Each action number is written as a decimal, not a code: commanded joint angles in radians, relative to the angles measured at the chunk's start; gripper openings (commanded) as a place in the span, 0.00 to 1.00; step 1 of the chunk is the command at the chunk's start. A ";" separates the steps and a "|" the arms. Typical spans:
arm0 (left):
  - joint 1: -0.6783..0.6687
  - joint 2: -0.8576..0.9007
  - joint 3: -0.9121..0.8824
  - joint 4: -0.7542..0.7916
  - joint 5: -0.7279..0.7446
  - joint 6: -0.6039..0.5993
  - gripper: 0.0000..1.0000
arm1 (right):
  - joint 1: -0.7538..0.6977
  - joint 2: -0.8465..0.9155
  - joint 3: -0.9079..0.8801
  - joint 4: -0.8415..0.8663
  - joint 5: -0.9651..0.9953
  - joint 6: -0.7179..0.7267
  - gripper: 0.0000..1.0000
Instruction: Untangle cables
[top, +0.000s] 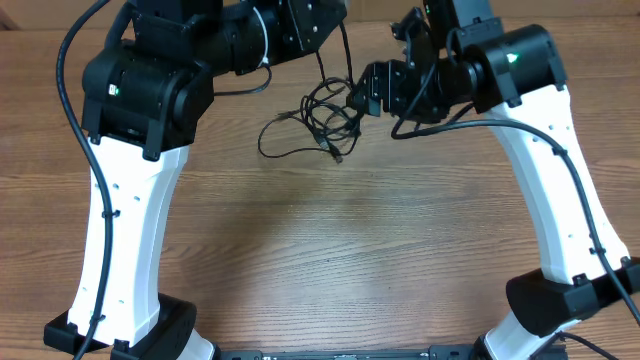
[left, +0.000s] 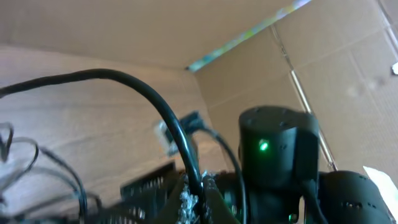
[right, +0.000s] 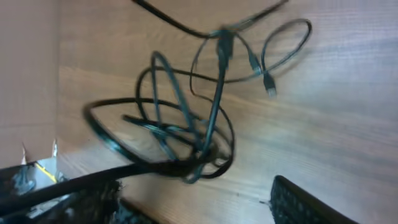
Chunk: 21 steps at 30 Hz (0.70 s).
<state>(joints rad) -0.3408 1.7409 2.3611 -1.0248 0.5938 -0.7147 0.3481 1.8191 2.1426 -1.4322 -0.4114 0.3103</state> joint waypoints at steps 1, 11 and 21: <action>-0.006 -0.015 0.024 -0.011 0.001 -0.030 0.04 | -0.001 -0.010 0.005 0.031 0.014 -0.004 0.68; -0.006 -0.016 0.024 -0.045 0.002 0.081 0.04 | -0.002 -0.008 -0.003 0.043 0.089 -0.004 0.55; -0.007 -0.015 0.024 -0.161 -0.039 0.297 0.04 | -0.008 -0.008 -0.003 0.077 0.024 -0.006 0.61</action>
<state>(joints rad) -0.3408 1.7409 2.3627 -1.2037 0.5209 -0.5072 0.3355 1.8191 2.1422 -1.3643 -0.3618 0.3126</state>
